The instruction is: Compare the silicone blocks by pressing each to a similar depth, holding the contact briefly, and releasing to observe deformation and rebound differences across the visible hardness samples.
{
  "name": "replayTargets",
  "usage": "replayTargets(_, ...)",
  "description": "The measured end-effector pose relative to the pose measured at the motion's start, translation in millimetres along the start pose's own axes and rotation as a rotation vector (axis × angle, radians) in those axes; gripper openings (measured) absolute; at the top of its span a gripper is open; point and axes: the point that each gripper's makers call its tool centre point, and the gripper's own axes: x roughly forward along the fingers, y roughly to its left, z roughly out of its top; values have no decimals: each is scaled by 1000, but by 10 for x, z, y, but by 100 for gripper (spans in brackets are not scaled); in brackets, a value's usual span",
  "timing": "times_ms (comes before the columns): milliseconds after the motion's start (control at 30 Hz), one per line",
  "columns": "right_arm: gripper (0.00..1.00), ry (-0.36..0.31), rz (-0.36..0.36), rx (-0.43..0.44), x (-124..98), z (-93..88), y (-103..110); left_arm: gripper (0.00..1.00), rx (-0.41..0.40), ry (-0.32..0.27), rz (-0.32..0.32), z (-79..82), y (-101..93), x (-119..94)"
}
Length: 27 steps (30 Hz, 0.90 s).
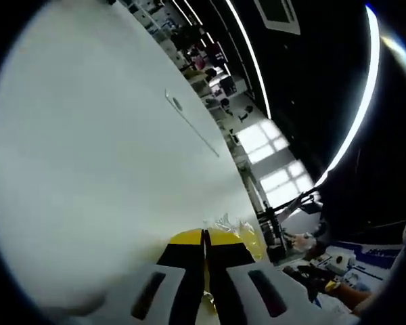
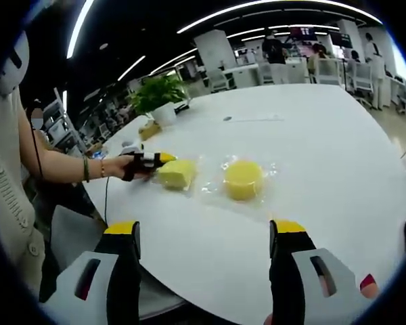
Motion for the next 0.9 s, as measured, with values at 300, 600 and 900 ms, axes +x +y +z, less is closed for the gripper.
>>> replayTargets(300, 71, 3, 4, -8, -10, -9, 16, 0, 111, 12, 13, -16, -51, -12)
replayTargets(600, 71, -10, 9, -17, -46, 22, 58, 0, 238, -1, 50, 20, -162, -42)
replayTargets(900, 70, -31, 27, -33, -77, 69, 131, 0, 363, 13, 61, -5, -404, -124)
